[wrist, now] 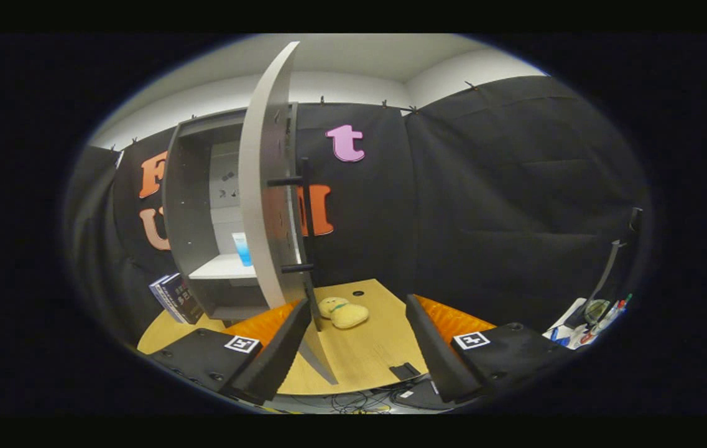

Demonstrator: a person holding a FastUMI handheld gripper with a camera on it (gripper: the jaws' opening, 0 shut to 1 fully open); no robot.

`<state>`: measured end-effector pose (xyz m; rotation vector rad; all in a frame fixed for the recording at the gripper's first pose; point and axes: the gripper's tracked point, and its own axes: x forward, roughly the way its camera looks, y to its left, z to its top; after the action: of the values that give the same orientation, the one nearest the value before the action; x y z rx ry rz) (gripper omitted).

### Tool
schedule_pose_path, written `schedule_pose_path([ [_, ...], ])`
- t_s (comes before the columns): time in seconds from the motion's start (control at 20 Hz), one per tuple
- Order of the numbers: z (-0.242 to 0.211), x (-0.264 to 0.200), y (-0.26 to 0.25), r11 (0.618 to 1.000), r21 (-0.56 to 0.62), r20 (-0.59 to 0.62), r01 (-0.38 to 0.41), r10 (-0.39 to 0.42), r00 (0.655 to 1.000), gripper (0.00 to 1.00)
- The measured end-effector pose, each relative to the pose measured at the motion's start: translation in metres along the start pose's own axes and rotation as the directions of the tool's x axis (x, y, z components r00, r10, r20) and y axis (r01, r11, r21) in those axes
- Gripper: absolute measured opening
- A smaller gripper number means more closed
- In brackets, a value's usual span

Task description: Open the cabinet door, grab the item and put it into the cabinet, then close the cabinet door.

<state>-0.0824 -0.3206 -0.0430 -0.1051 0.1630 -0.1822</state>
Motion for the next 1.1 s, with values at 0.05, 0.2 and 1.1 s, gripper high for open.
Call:
schedule_pose_path([
  [0.05,-0.005,0.006,0.000,1.000,-0.003,-0.011,0.001,-0.001,1.000,0.98],
  [0.2,-0.012,0.017,0.001,1.000,-0.007,-0.029,-0.007,0.006,1.000,0.98],
  [1.1,-0.027,0.013,0.109,0.983,-0.007,-0.051,-0.184,0.184,0.982,0.94],
])
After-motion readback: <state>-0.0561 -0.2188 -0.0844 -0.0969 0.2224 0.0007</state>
